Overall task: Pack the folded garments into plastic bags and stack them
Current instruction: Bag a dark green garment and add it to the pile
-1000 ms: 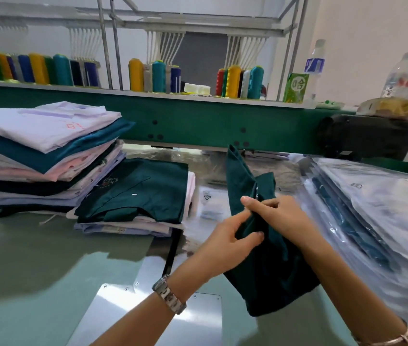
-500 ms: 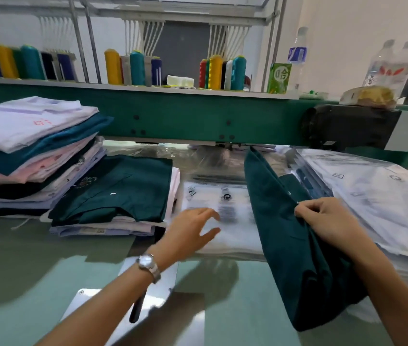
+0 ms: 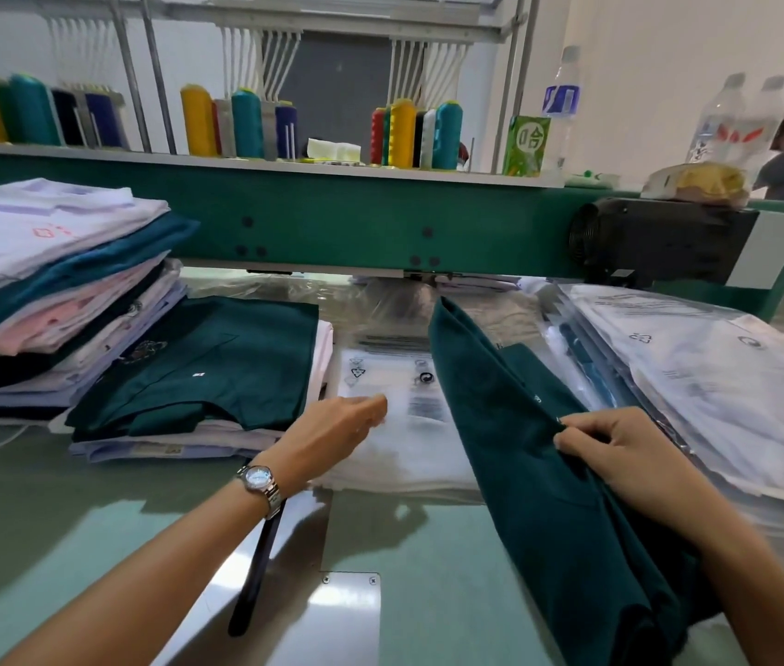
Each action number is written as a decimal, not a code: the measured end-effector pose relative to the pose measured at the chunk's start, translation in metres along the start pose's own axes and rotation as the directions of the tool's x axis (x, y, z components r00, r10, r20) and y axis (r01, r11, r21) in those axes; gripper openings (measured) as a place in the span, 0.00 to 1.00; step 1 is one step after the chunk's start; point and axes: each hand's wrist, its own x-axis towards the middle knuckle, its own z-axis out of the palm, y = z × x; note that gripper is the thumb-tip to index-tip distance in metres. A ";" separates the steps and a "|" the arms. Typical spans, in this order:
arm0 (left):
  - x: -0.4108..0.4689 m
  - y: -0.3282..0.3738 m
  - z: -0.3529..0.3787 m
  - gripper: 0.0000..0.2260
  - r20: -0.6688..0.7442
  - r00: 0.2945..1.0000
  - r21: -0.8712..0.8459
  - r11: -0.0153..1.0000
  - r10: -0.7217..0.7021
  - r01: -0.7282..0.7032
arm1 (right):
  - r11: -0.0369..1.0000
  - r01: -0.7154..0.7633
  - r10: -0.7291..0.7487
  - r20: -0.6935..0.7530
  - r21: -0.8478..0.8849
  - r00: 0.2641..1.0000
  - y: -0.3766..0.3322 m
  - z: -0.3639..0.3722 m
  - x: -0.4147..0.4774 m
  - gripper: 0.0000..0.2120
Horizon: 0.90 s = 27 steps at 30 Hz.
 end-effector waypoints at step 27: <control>0.024 0.004 -0.022 0.45 0.205 0.969 -0.462 0.860 -0.134 0.217 | 0.966 0.050 0.033 0.314 -0.253 0.949 -0.008 -0.010 -0.028 0.12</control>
